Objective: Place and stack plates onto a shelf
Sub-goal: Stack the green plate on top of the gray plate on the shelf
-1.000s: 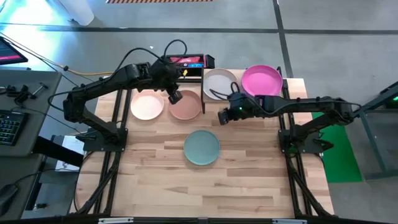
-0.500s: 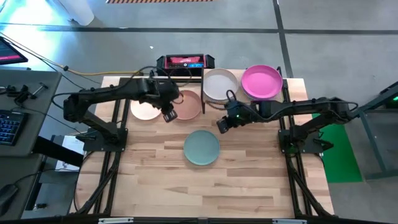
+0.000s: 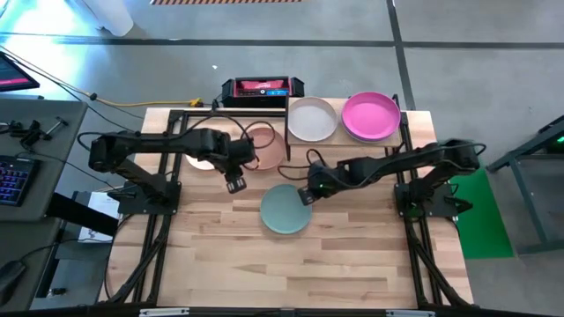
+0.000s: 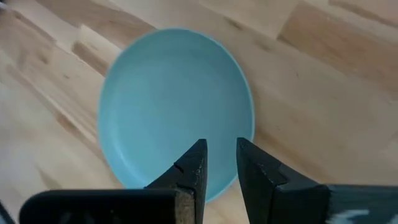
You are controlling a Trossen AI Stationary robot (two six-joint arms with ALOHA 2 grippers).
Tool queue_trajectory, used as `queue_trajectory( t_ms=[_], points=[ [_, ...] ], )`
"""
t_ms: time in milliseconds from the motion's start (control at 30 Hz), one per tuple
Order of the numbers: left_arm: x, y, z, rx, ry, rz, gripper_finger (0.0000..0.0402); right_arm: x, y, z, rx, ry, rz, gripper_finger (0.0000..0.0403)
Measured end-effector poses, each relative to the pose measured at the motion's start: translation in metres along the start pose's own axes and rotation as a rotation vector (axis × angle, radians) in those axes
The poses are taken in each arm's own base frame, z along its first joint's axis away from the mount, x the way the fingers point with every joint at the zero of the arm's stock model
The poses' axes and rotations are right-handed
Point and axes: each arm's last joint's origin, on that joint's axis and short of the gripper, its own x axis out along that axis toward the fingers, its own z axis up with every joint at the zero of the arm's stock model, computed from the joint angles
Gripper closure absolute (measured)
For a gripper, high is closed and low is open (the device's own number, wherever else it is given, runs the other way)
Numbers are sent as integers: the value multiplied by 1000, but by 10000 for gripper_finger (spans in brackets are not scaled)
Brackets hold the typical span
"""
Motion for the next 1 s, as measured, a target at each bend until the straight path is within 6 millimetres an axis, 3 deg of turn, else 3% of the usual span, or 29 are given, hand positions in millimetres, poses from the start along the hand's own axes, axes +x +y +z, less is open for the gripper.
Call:
queue_trajectory(
  t_ms=[300,467,700,1000],
  points=[
    [-4,-27,-7,79,-9,-29,300,28,3,-19,-12,66,-62,335],
    [-6,-41,-12,130,-11,-41,300,37,3,-26,22,112,-72,314],
    [-8,-53,-18,153,-14,-53,300,49,0,-27,87,45,-143,272],
    [-10,-65,-23,155,-18,-61,300,73,-7,-34,116,68,-213,270]
  ],
)
